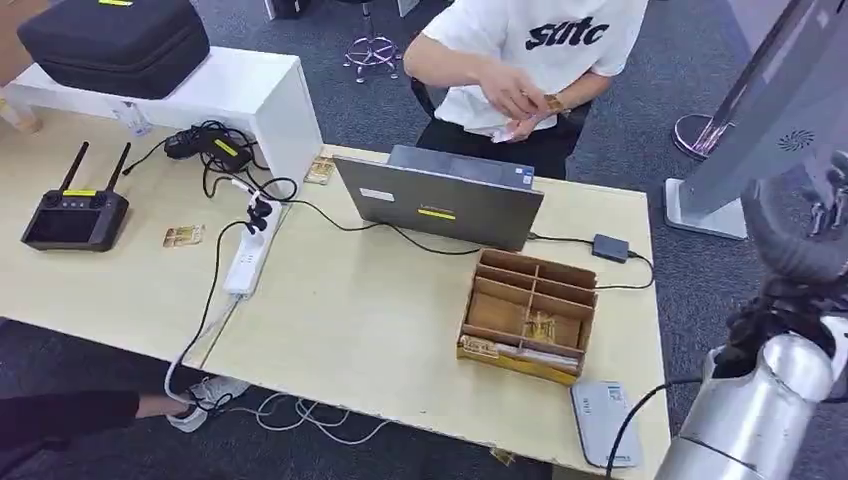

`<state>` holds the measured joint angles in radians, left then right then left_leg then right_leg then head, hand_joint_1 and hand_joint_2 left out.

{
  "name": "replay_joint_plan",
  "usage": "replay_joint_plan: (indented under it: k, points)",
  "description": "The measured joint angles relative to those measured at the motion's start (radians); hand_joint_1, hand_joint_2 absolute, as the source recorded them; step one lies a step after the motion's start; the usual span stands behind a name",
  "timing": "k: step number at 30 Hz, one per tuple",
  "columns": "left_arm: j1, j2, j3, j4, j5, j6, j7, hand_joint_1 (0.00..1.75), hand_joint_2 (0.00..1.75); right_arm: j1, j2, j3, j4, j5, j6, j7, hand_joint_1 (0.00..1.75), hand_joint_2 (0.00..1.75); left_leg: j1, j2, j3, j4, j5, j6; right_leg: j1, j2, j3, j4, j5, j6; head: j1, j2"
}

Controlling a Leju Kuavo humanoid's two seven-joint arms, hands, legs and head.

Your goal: Pass the card to the sensor for recognition and then transmit it.

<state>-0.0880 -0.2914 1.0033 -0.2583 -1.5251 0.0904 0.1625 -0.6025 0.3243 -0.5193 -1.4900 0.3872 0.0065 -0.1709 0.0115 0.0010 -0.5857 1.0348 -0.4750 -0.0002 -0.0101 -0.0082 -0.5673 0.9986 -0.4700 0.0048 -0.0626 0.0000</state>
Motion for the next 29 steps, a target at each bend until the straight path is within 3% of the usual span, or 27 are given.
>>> replay_joint_plan:
  k: [9, 11, 14, 16, 18, 21, 23, 26, 28, 29]
  points:
    - [0.000, 0.002, -0.007, 0.000, 0.000, 0.000, -0.001, 0.00, 1.75, -0.004, 0.001, -0.067, -0.006, -0.027, -0.016, -0.007, 0.00, 1.75, 0.000, 0.000, 0.000, 0.000, 0.000, 0.000, 0.000, 0.000, -0.001, 0.000, 0.000, 0.000, 0.000, 0.000]
    - [0.000, 0.004, -0.010, 0.000, 0.000, 0.000, -0.006, 0.00, 1.75, -0.009, 0.000, -0.103, -0.005, -0.160, -0.005, -0.019, 0.00, 1.75, 0.000, 0.000, 0.000, 0.000, 0.000, 0.000, 0.000, 0.000, -0.001, 0.000, 0.000, 0.000, 0.000, 0.000]
    - [-0.001, 0.009, -0.014, 0.000, 0.000, 0.000, -0.017, 0.00, 1.75, -0.013, -0.047, -0.223, 0.048, -0.416, 0.080, -0.057, 0.00, 1.75, 0.001, -0.003, 0.000, 0.000, 0.000, 0.000, 0.001, -0.003, 0.000, -0.001, -0.001, 0.000, 0.000, 0.000]
    - [0.000, 0.014, -0.014, 0.000, 0.000, 0.001, -0.027, 0.00, 1.75, -0.005, -0.127, -0.339, 0.154, -0.545, 0.127, -0.111, 0.00, 1.75, 0.001, -0.009, 0.001, 0.000, 0.000, 0.000, 0.001, -0.009, 0.003, -0.004, -0.001, 0.001, 0.000, 0.000]
    - [0.000, 0.019, -0.014, 0.000, 0.000, 0.002, -0.033, 0.00, 1.75, 0.041, -0.218, -0.449, 0.291, -0.622, 0.128, -0.176, 0.00, 1.75, 0.002, -0.014, 0.003, 0.001, -0.001, 0.001, 0.002, -0.013, 0.006, -0.009, -0.002, 0.002, -0.001, 0.000]
    - [0.002, 0.023, -0.014, 0.000, 0.001, 0.003, -0.051, 0.00, 1.75, 0.196, -0.347, -0.613, 0.571, -0.667, 0.140, -0.214, 0.00, 1.75, 0.008, -0.028, 0.004, 0.000, -0.005, 0.006, 0.007, -0.027, 0.021, -0.014, -0.007, 0.009, 0.003, 0.000]
    - [0.011, 0.026, -0.014, 0.000, 0.002, 0.004, -0.057, 0.00, 1.75, 0.298, -0.381, -0.666, 0.710, -0.636, 0.128, -0.242, 0.00, 1.75, 0.006, -0.029, 0.003, 0.000, -0.007, 0.006, 0.006, -0.027, 0.019, -0.013, -0.008, 0.007, 0.009, 0.000]
    - [0.012, 0.029, -0.014, 0.000, 0.002, 0.004, -0.059, 0.00, 1.75, 0.384, -0.403, -0.703, 0.862, -0.613, 0.105, -0.280, 0.00, 1.75, 0.006, -0.015, 0.005, -0.001, -0.010, 0.006, 0.006, -0.015, 0.016, -0.013, -0.009, 0.005, 0.007, 0.000]
    - [0.012, 0.029, -0.014, 0.000, 0.007, 0.006, -0.062, 0.00, 1.75, 0.412, -0.418, -0.710, 0.942, -0.535, -0.001, -0.223, 0.00, 1.75, 0.005, -0.013, 0.006, -0.002, -0.010, 0.006, 0.005, -0.013, 0.015, -0.012, -0.009, 0.005, 0.008, 0.000]
    - [0.012, 0.029, -0.013, 0.000, 0.010, 0.008, -0.068, 0.00, 1.75, 0.424, -0.419, -0.701, 0.982, -0.470, -0.054, -0.159, 0.00, 1.75, 0.006, -0.012, 0.006, -0.002, -0.010, 0.005, 0.006, -0.012, 0.015, -0.012, -0.009, 0.004, 0.007, 0.000]
